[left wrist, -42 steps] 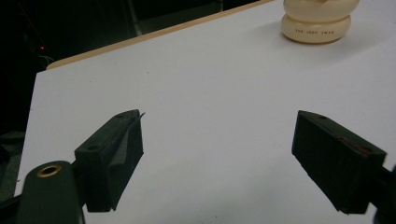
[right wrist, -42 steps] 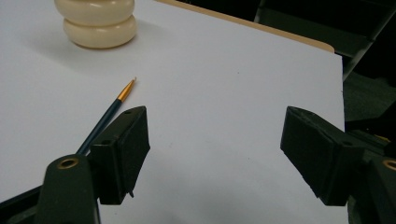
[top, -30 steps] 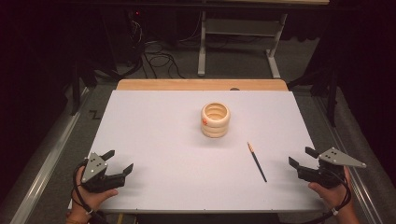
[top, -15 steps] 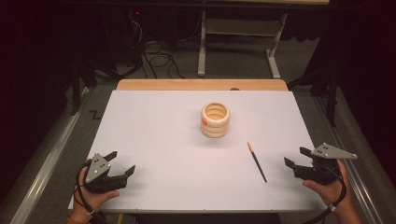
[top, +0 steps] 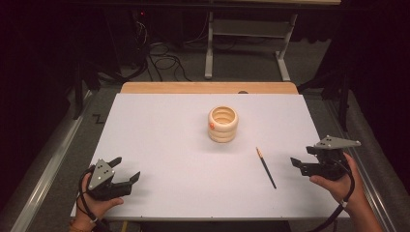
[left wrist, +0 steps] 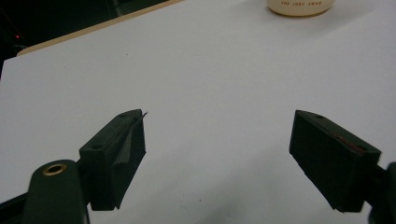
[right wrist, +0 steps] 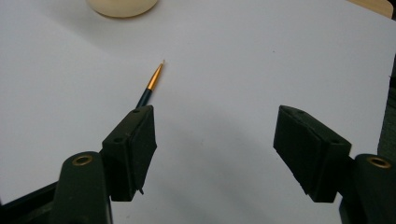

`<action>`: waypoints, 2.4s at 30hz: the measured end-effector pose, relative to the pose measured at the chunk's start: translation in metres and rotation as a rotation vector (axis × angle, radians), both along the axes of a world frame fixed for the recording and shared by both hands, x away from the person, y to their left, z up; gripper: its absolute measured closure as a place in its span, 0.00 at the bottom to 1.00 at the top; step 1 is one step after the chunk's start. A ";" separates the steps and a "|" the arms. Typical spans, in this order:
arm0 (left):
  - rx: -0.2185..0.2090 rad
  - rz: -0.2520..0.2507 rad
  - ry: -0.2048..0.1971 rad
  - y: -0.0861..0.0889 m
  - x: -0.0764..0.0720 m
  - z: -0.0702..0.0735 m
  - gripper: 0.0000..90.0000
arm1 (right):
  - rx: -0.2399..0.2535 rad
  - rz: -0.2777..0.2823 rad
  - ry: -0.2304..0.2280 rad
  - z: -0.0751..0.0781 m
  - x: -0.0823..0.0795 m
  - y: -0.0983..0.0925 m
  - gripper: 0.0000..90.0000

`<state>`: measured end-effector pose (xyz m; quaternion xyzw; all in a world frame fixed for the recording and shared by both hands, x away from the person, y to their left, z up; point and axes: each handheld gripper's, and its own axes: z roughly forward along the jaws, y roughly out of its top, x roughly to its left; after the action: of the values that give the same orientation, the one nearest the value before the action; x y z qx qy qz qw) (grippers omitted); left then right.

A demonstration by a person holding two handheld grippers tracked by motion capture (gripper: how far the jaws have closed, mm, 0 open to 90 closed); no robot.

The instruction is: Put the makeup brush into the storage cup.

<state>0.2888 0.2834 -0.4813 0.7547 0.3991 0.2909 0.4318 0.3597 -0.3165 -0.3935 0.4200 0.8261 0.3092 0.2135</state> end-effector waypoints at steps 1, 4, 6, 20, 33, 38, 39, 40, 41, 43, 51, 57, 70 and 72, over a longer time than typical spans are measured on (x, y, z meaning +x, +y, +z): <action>-0.001 0.000 0.001 0.000 0.000 0.000 0.21 | 0.002 -0.004 0.009 0.002 0.001 0.002 0.34; 0.000 0.000 0.002 0.000 0.000 0.000 0.21 | -0.009 0.003 0.017 0.007 0.004 0.008 0.34; -0.001 -0.002 0.005 0.000 0.000 -0.001 0.21 | -0.014 0.012 0.020 0.008 0.005 0.011 0.34; 0.013 -0.003 0.017 -0.001 0.001 -0.002 0.21 | -0.041 0.034 0.059 0.012 0.019 0.033 0.36; 0.010 -0.001 0.015 -0.001 0.000 -0.002 0.21 | -0.065 0.012 0.178 0.008 0.037 0.057 0.39; 0.010 0.000 0.017 0.000 0.000 -0.002 0.21 | -0.084 0.014 0.196 0.006 0.042 0.066 0.40; 0.011 -0.001 0.017 0.000 0.000 -0.002 0.21 | -0.093 0.011 0.213 0.003 0.044 0.071 0.40; 0.011 -0.001 0.017 0.000 0.000 -0.002 0.21 | -0.093 0.011 0.213 0.003 0.044 0.071 0.40; 0.010 -0.002 0.017 0.000 0.000 -0.002 0.21 | -0.092 0.015 0.218 0.003 0.045 0.072 0.40; 0.007 -0.006 0.021 0.000 0.000 -0.002 0.21 | -0.104 0.019 0.232 -0.002 0.048 0.077 0.40; 0.007 -0.009 0.023 0.000 0.000 -0.002 0.21 | -0.119 0.012 0.292 -0.014 0.060 0.085 0.41; 0.005 -0.013 0.026 0.000 0.001 -0.003 0.21 | -0.143 0.005 0.327 -0.020 0.067 0.091 0.43; 0.000 -0.024 0.041 0.000 0.001 -0.003 0.21 | -0.219 0.027 0.421 -0.036 0.084 0.107 0.56; 0.005 -0.025 0.047 -0.001 0.001 -0.004 0.21 | -0.222 0.023 0.434 -0.038 0.086 0.108 0.60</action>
<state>0.2902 0.2829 -0.4849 0.7674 0.3990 0.2687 0.4240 0.4459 -0.2082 -0.4314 0.4411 0.8863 0.1215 0.0721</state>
